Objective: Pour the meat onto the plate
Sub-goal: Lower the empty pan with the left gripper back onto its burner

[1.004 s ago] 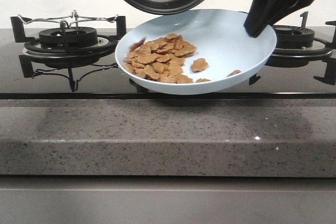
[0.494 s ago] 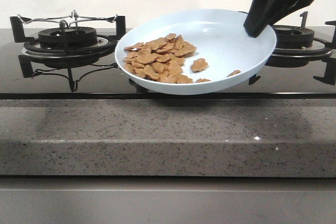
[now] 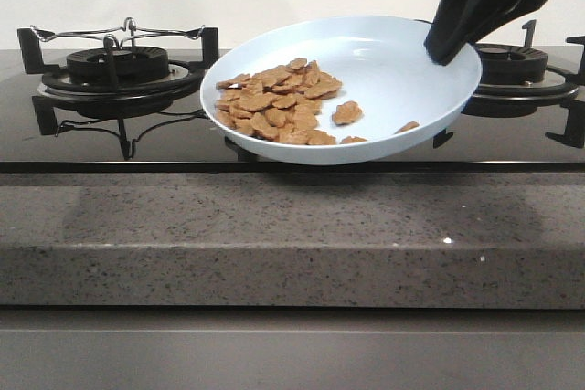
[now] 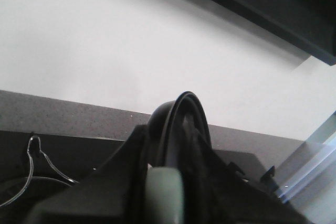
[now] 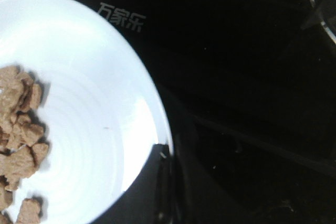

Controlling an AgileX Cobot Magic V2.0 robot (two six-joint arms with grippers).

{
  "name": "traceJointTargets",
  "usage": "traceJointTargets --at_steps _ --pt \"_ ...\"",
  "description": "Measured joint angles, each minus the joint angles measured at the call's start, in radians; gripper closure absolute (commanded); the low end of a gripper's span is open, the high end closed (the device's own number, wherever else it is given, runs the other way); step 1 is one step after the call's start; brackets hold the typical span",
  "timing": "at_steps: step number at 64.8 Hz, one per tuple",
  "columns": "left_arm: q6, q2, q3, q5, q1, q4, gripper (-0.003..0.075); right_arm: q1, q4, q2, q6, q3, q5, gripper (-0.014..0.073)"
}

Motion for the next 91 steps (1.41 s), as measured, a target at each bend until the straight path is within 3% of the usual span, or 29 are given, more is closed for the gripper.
traceJointTargets --at_steps 10,24,71,79,91 --pt "-0.131 0.107 -0.050 0.111 0.076 0.010 0.0741 0.000 0.000 0.000 0.000 0.000 0.000 0.0662" --pt "-0.188 0.234 -0.065 0.133 0.145 -0.040 0.0741 0.000 0.000 0.000 0.000 0.000 0.000 0.0662" --pt "-0.293 0.403 -0.081 0.100 0.157 -0.112 0.0734 0.000 0.000 0.000 0.000 0.000 0.000 0.0662" --pt "-0.297 0.409 -0.082 0.100 0.157 -0.116 0.0634 0.000 0.000 0.000 0.000 0.000 0.000 0.0662" --pt "-0.292 0.411 -0.082 0.100 0.157 -0.084 0.0349 0.000 0.000 0.000 0.000 0.000 0.000 0.0662"
